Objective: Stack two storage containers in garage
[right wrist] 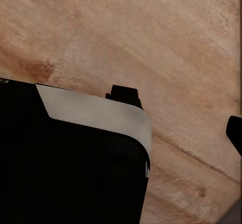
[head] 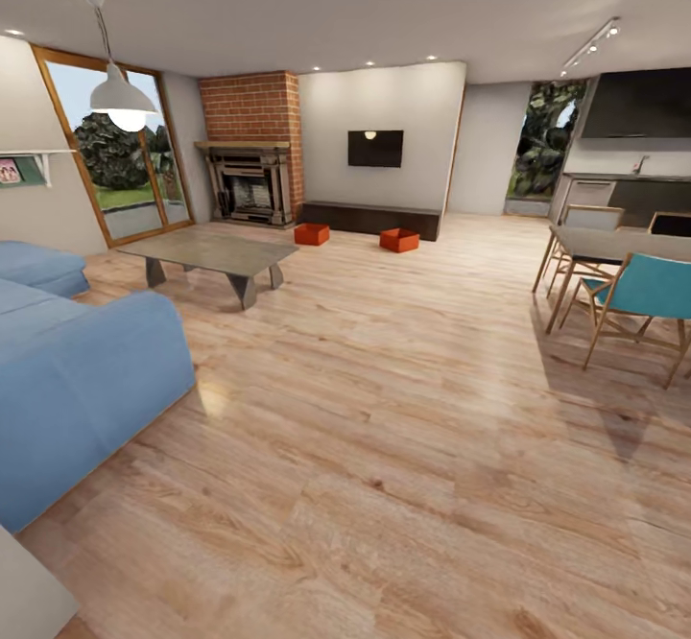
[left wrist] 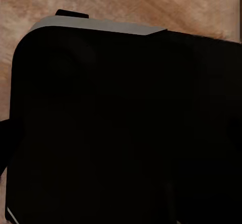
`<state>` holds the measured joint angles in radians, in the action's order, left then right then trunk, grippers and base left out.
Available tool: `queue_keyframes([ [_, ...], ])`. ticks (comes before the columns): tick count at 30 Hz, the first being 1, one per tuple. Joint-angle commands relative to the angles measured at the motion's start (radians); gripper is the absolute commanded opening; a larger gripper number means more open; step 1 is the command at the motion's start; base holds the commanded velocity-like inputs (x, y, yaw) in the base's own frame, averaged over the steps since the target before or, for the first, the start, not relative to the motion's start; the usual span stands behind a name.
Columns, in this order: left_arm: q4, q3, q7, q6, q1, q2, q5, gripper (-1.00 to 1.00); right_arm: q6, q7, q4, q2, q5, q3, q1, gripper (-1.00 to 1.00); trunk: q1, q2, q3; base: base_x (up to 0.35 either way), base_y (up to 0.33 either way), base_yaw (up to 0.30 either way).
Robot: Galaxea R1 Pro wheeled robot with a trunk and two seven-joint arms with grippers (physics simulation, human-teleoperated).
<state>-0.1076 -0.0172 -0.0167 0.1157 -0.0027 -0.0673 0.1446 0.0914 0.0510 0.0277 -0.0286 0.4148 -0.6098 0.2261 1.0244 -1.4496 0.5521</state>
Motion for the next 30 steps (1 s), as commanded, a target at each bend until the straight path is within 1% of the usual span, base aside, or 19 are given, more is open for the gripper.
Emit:
queue_keyframes([
  [1,0.000,-0.001,-0.002,0.002,0.000,0.000,0.007,1.00,0.005,0.001,0.003,-0.001,0.009,-0.008,0.001,1.00,0.001,0.000,0.001,0.336,0.000,0.000],
  [30,0.000,-0.001,-0.002,0.002,0.000,0.000,0.008,1.00,0.007,0.001,0.003,-0.001,0.009,-0.007,0.001,1.00,0.001,0.000,0.001,0.337,0.000,0.000],
])
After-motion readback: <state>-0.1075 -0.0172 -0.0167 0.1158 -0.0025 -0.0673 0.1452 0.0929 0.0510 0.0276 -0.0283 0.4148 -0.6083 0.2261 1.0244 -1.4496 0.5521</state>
